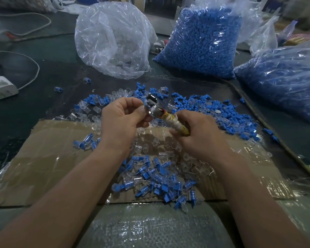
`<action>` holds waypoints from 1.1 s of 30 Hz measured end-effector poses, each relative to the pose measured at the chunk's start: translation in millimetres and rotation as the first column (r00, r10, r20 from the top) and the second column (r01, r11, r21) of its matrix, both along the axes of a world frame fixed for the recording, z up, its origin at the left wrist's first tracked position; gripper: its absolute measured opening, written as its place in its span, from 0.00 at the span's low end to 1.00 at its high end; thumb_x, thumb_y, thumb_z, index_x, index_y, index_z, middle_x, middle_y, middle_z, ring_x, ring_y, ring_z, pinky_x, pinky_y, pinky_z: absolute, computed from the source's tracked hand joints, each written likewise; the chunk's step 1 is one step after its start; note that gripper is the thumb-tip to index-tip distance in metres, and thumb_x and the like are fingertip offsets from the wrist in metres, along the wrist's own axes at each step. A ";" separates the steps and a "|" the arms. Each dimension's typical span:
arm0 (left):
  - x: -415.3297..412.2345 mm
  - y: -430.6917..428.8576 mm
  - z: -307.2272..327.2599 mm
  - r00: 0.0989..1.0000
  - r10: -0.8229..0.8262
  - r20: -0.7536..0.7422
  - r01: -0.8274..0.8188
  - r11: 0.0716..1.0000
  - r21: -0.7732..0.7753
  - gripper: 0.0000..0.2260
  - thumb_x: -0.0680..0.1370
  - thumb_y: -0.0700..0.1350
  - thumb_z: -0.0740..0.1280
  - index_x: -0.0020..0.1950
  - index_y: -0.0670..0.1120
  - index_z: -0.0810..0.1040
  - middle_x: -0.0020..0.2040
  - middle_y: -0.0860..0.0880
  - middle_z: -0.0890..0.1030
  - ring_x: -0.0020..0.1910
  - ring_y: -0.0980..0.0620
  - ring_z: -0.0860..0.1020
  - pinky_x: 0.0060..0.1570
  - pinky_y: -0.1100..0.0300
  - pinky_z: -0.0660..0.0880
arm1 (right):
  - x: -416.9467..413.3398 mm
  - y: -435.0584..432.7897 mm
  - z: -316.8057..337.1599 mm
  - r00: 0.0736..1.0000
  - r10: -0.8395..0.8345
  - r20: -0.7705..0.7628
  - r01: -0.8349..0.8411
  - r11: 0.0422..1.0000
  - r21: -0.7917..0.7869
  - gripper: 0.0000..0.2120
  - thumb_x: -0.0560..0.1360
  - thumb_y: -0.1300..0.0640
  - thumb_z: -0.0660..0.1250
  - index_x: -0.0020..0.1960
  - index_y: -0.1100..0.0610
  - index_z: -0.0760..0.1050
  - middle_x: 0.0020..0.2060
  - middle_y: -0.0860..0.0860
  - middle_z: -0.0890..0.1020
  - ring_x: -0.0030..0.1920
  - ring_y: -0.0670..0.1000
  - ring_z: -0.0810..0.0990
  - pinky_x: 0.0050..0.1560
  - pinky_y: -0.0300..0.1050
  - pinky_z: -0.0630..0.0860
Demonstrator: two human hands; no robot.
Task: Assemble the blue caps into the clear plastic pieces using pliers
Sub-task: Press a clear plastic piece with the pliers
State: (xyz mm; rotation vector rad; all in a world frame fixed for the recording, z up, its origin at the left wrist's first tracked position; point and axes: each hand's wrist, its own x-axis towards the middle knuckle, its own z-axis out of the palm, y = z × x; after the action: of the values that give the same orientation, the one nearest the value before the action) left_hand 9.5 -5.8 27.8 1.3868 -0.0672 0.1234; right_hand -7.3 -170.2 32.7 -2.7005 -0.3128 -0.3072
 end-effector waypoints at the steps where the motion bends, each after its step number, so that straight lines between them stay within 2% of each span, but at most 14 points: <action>1: 0.1 0.4 0.1 1.000 0.001 -0.005 -0.001 1.000 -0.006 0.07 0.74 0.31 0.65 0.41 0.41 0.75 0.35 0.45 0.79 0.29 0.57 0.78 0.31 0.66 0.76 | 0.5 0.1 -0.8 1.000 -0.002 0.007 0.002 1.000 -0.002 0.07 0.71 0.56 0.69 0.47 0.51 0.73 0.33 0.39 0.68 0.34 0.39 0.67 0.34 0.31 0.60; 5: 0.6 3.7 1.7 0.999 0.002 -0.046 -0.004 0.999 -0.049 0.07 0.74 0.31 0.65 0.40 0.42 0.75 0.36 0.45 0.79 0.29 0.56 0.79 0.31 0.66 0.76 | 3.2 -5.4 -2.1 0.995 -0.064 0.075 0.065 0.998 -0.020 0.16 0.71 0.57 0.69 0.58 0.55 0.74 0.47 0.47 0.75 0.44 0.44 0.70 0.43 0.37 0.64; 7: 0.5 5.7 2.9 0.997 -0.007 -0.073 0.002 0.998 -0.062 0.06 0.73 0.32 0.66 0.40 0.43 0.75 0.35 0.45 0.79 0.29 0.56 0.79 0.30 0.66 0.76 | 4.3 -10.7 0.1 0.987 -0.116 0.110 0.112 0.993 0.035 0.17 0.71 0.55 0.70 0.59 0.56 0.74 0.46 0.46 0.73 0.45 0.44 0.69 0.44 0.35 0.62; 10: -0.6 7.3 5.2 0.994 -0.048 -0.094 0.045 0.999 -0.025 0.06 0.74 0.34 0.66 0.40 0.44 0.77 0.31 0.49 0.80 0.27 0.56 0.78 0.26 0.67 0.73 | 8.0 -23.0 1.2 0.967 -0.228 0.112 0.220 0.972 0.078 0.17 0.70 0.51 0.71 0.56 0.55 0.75 0.43 0.46 0.72 0.43 0.45 0.69 0.38 0.30 0.59; 13: -3.6 7.1 7.7 0.979 -0.178 -0.097 0.184 0.981 0.057 0.06 0.73 0.36 0.66 0.39 0.44 0.79 0.28 0.51 0.80 0.25 0.57 0.76 0.22 0.68 0.70 | 13.9 -37.8 -1.6 0.939 -0.341 0.043 0.339 0.939 0.052 0.21 0.67 0.46 0.72 0.57 0.55 0.75 0.46 0.49 0.77 0.45 0.48 0.72 0.42 0.38 0.64; 16: -8.7 6.2 10.2 0.918 -0.381 -0.109 0.395 0.902 0.173 0.03 0.69 0.39 0.69 0.37 0.46 0.81 0.29 0.50 0.80 0.25 0.57 0.76 0.22 0.69 0.68 | 18.3 -48.2 -6.2 0.905 -0.422 -0.047 0.424 0.905 0.034 0.26 0.65 0.45 0.74 0.59 0.55 0.74 0.50 0.51 0.78 0.47 0.50 0.74 0.47 0.44 0.69; 20: -16.1 3.9 13.7 0.780 -0.604 -0.162 0.625 0.738 0.254 0.03 0.62 0.46 0.70 0.33 0.48 0.82 0.30 0.50 0.81 0.25 0.60 0.75 0.24 0.70 0.70 | 22.1 -54.5 -12.1 0.872 -0.478 -0.106 0.480 0.877 -0.015 0.26 0.65 0.44 0.74 0.58 0.54 0.74 0.50 0.51 0.78 0.47 0.50 0.75 0.48 0.46 0.71; 23: -17.7 3.1 13.4 0.715 -0.681 -0.160 0.694 0.662 0.284 0.04 0.61 0.45 0.72 0.34 0.47 0.81 0.31 0.50 0.82 0.28 0.60 0.77 0.28 0.71 0.72 | 23.1 -56.6 -13.1 0.851 -0.504 -0.144 0.508 0.861 -0.016 0.27 0.65 0.43 0.73 0.59 0.54 0.73 0.50 0.51 0.78 0.49 0.51 0.75 0.49 0.47 0.72; 26: -17.3 2.4 10.6 0.672 -0.722 -0.162 0.728 0.605 0.323 0.08 0.61 0.46 0.73 0.36 0.44 0.81 0.33 0.49 0.82 0.33 0.55 0.80 0.36 0.68 0.76 | 22.4 -56.8 -12.9 0.845 -0.513 -0.151 0.518 0.855 -0.005 0.26 0.65 0.43 0.73 0.56 0.55 0.74 0.43 0.49 0.76 0.43 0.49 0.73 0.44 0.45 0.70; 28: -18.2 1.8 10.0 0.650 -0.738 -0.180 0.744 0.570 0.349 0.07 0.61 0.46 0.73 0.35 0.44 0.81 0.33 0.50 0.82 0.32 0.56 0.79 0.35 0.68 0.75 | 22.0 -56.6 -12.4 0.838 -0.518 -0.173 0.524 0.852 -0.012 0.24 0.65 0.42 0.73 0.55 0.55 0.75 0.41 0.48 0.73 0.41 0.49 0.72 0.42 0.45 0.68; 33: -19.5 0.9 9.6 0.607 -0.764 -0.219 0.773 0.505 0.383 0.06 0.62 0.47 0.72 0.35 0.46 0.81 0.31 0.52 0.81 0.30 0.59 0.78 0.32 0.71 0.73 | 22.2 -56.7 -11.4 0.824 -0.523 -0.220 0.535 0.845 -0.005 0.24 0.67 0.43 0.72 0.57 0.56 0.73 0.43 0.48 0.73 0.44 0.49 0.72 0.44 0.46 0.69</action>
State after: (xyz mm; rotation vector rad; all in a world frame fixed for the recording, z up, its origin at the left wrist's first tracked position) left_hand -10.0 -4.9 37.5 1.6937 -0.7458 -0.7210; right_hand 14.9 -226.9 21.3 -2.6813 0.5184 -0.1697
